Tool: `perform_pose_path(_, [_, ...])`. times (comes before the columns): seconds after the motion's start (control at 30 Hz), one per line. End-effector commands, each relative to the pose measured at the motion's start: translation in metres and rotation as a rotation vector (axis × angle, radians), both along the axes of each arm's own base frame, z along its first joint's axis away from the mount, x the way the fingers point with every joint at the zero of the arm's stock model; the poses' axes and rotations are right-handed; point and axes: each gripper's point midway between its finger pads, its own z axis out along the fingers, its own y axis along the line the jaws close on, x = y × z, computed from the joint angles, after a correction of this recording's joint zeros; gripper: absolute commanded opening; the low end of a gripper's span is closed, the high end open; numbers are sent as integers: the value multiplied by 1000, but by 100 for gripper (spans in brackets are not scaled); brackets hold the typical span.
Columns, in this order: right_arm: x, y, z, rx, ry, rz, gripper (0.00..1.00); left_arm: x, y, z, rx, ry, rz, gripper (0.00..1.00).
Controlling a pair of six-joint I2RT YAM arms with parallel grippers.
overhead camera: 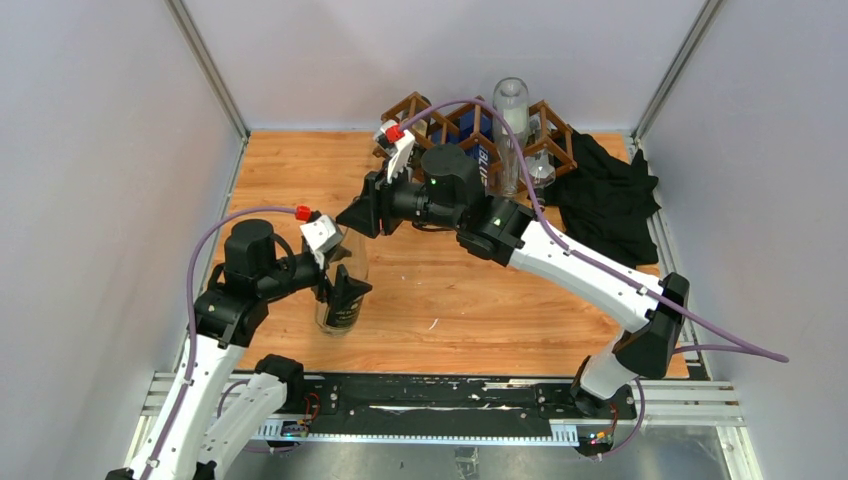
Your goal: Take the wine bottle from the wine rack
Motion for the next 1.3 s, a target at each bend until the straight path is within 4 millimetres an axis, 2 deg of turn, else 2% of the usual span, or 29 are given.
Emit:
perform_pose_path(0.0, [0,-1,10,12,-14,-28,0,5,-8,53,-120,-108,1,83])
perform_pose_path(0.2, [-6,1,15,9,-27,-23,0,10,-21,63,-256,10,14,86])
perform_pose_path(0.33, [-9,0,14,1,-34,-24,0,11,-25,70,-301,22,4,87])
perform_pose_path(0.47, [-13,-2,18,9,-37,-27,0,11,-26,68,-305,31,7,99])
perform_pose_path(0.57, [-17,-3,22,15,-40,-23,0,12,-26,62,-302,40,8,100])
perform_pose_path(1.0, [-29,-1,32,38,-67,-18,0,18,-25,35,-280,107,36,81])
perform_pose_path(1.2, [-40,5,36,97,-80,24,0,21,-27,34,-297,131,45,57])
perform_pose_path(1.27, [-42,6,41,130,-89,27,0,21,-29,33,-306,148,39,54])
